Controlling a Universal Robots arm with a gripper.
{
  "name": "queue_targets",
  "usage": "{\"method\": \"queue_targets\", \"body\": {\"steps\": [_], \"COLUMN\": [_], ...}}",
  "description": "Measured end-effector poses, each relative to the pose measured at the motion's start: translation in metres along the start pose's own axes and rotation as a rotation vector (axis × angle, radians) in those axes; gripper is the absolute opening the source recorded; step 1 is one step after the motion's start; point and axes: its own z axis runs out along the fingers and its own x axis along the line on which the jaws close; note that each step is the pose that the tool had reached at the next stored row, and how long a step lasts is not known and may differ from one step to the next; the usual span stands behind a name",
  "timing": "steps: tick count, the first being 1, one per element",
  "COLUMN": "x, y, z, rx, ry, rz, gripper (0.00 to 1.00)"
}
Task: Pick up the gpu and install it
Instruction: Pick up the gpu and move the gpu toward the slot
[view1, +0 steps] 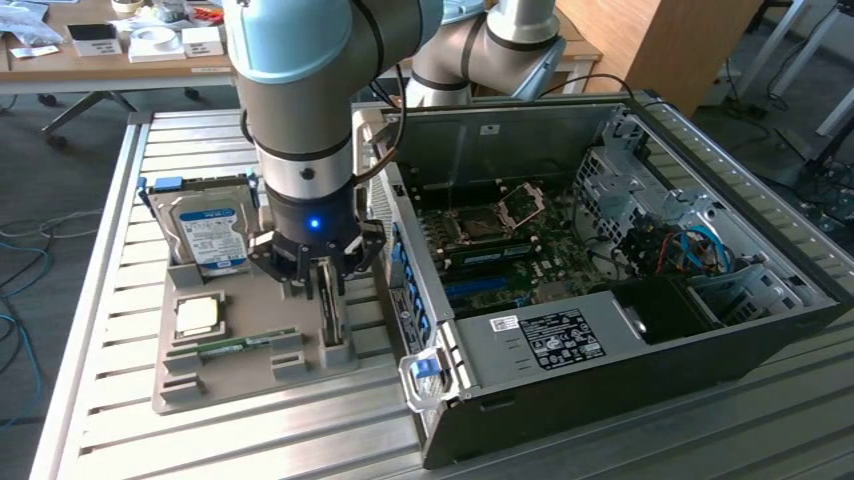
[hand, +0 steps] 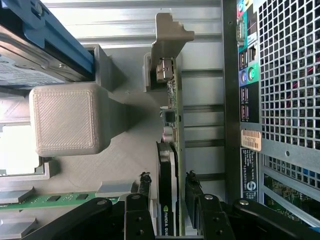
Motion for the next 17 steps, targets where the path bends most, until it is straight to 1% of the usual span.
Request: {"method": "queue_targets", "body": {"steps": [10, 17], "x": [0.0000, 0.0003], "y": [0.0001, 0.0041], "z": [0.0037, 0.0047], "rx": [0.0002, -0.0005], "ry": [0.0001, -0.0001], "rz": [0.000, 0.000], "gripper": [0.42, 0.42]}}
